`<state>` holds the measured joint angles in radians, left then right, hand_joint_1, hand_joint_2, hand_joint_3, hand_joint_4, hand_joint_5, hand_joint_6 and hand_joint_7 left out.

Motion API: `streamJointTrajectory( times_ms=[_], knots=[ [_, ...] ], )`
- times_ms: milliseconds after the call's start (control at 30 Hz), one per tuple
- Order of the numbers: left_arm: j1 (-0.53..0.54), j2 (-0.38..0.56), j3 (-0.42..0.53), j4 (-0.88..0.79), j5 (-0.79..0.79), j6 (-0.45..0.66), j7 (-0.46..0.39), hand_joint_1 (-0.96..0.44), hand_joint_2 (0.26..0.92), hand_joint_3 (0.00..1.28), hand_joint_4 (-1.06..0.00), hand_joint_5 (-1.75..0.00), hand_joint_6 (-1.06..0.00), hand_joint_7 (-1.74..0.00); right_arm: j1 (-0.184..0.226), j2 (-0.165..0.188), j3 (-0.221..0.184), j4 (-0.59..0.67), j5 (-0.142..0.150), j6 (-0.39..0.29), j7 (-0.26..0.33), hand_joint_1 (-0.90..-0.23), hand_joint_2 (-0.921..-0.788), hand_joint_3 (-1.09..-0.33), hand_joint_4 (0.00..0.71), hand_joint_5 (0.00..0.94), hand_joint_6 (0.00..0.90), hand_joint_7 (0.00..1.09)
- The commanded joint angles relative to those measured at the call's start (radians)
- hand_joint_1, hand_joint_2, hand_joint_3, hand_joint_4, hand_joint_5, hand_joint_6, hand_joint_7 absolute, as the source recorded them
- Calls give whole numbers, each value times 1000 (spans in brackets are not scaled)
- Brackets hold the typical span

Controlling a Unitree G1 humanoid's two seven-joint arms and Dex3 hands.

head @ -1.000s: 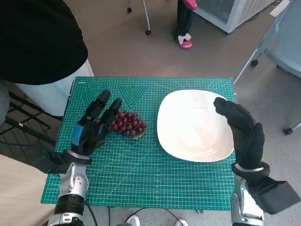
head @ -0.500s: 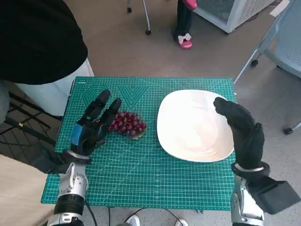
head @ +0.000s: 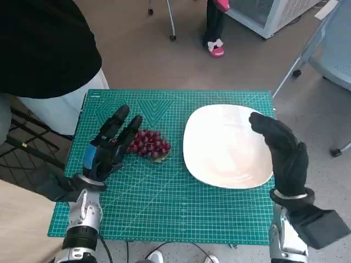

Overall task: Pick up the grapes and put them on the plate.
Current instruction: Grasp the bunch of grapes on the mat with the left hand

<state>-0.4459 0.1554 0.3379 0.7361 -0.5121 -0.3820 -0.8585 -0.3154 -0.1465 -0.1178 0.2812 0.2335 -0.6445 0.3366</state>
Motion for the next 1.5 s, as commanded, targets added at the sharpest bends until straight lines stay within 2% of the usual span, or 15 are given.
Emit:
streamJointTrajectory(
  times_ms=[33,167,300,367,500,633,833,1067,1233,1500],
  knots=[
    [-7,24,-8,-11,23,-6,5,-641,921,327,-215,-1,-279,0,8,7,1,11,5,14,3,-613,-921,-872,423,0,92,377],
    [-23,61,-34,-8,107,-75,53,-609,921,214,-175,-2,-267,-1,7,8,1,11,4,16,2,-613,-921,-872,423,0,91,379],
    [-28,157,-102,-36,368,-210,225,-600,918,88,-103,-2,-233,0,7,9,1,9,3,18,1,-613,-921,-873,422,0,92,382],
    [-27,205,-135,-69,501,-240,316,-611,912,50,-67,-1,-206,0,7,9,1,8,2,18,0,-613,-921,-873,422,0,93,384],
    [-31,277,-191,-153,731,-234,471,-620,888,12,-19,0,-146,0,8,10,1,7,2,19,0,-613,-921,-874,422,0,94,387],
    [-31,317,-242,-262,893,-121,553,-557,829,15,-4,1,-117,-3,7,10,1,8,5,21,1,-616,-921,-873,421,0,94,390],
    [-39,321,-305,-395,1038,93,574,-402,758,6,0,1,-111,-6,6,9,0,11,6,22,2,-618,-921,-869,421,0,93,393],
    [-39,322,-360,-459,1093,214,586,-310,721,4,1,1,-130,-11,6,10,-1,12,5,21,3,-618,-921,-867,421,0,92,396],
    [-133,297,-512,-421,1263,386,551,-198,689,6,1,1,-164,-17,5,10,-3,17,3,17,3,-618,-921,-867,421,0,91,398],
    [-235,264,-616,-299,1286,500,496,-168,687,6,1,1,-167,-9,6,10,-4,19,1,14,2,-618,-921,-866,422,1,90,401]
  ],
)
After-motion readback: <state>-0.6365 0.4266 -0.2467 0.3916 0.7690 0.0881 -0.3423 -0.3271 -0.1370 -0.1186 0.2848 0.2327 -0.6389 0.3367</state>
